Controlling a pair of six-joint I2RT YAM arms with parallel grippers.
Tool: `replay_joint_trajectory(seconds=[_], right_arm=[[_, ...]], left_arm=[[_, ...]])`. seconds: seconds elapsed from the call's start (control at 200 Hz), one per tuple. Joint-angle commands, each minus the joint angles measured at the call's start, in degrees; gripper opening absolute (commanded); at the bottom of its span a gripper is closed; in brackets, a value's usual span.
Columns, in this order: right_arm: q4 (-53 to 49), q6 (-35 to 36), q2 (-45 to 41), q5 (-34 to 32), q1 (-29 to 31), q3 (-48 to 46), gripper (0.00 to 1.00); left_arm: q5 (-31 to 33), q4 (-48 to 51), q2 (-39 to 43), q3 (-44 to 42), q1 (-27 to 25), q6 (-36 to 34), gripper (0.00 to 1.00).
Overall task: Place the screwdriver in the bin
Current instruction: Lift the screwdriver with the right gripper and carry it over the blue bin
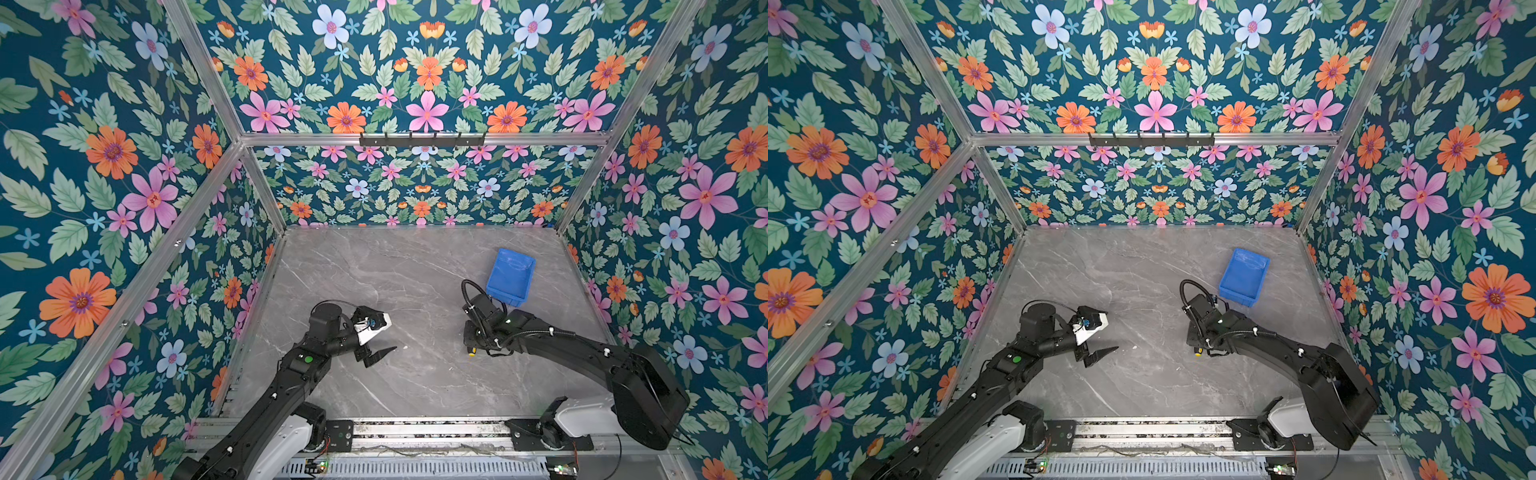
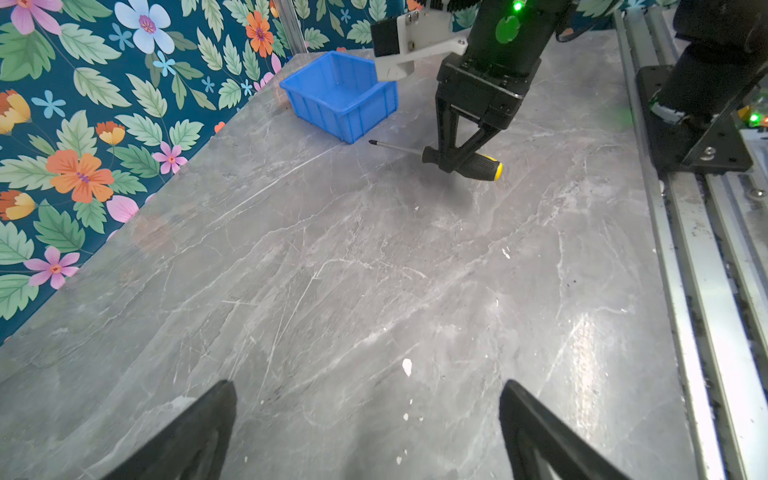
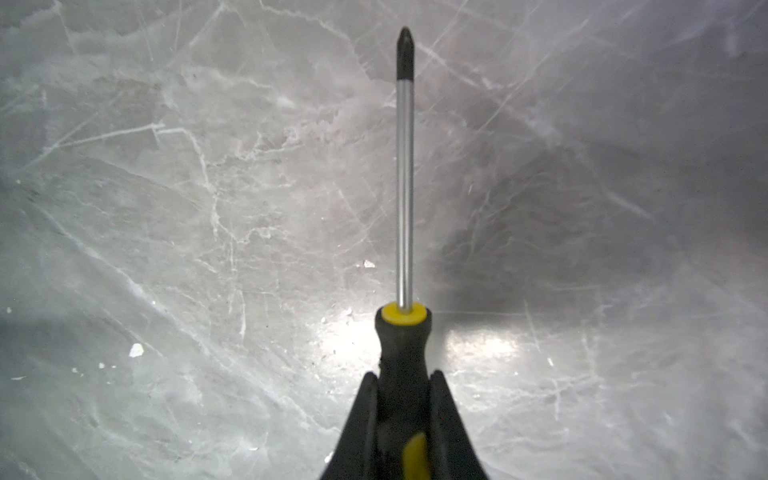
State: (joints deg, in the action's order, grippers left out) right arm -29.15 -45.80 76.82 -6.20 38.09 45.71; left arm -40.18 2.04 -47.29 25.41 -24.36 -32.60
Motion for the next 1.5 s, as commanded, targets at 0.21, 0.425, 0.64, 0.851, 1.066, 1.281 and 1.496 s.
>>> replay_joint_trajectory(seconds=[0.21,0.425,0.64,0.851,1.066,1.281,1.496], right_arm=[[-3.7,7.9,-7.8,0.2,-8.0,1.5,0.00],[-4.7,14.5,-10.9,2.8,-15.7,3.0,0.00],[-4.5,22.5,-9.6,7.5,-25.5,6.9,0.00],[-2.9,26.8,-1.3,9.6,-31.6,13.7,0.00],[0.1,26.9,9.3,9.7,-34.9,21.9,0.00],[0.3,24.9,20.0,9.3,-36.7,29.1,0.00],[0.6,22.8,27.3,8.1,-37.2,32.8,0.00]], left_arm=[[2.5,-10.1,-3.1,-0.3,-3.7,5.9,1.00],[6.3,-17.0,-6.5,-0.3,-7.7,9.8,1.00],[11.3,-24.2,-11.6,0.7,-12.3,13.2,1.00],[15.7,-31.5,-19.3,3.1,-17.1,14.7,1.00],[17.8,-37.3,-27.0,6.7,-20.8,15.6,1.00],[20.7,-44.2,-33.5,9.2,-22.5,19.5,1.00],[21.6,-44.3,-37.1,12.0,-23.8,20.7,1.00]])
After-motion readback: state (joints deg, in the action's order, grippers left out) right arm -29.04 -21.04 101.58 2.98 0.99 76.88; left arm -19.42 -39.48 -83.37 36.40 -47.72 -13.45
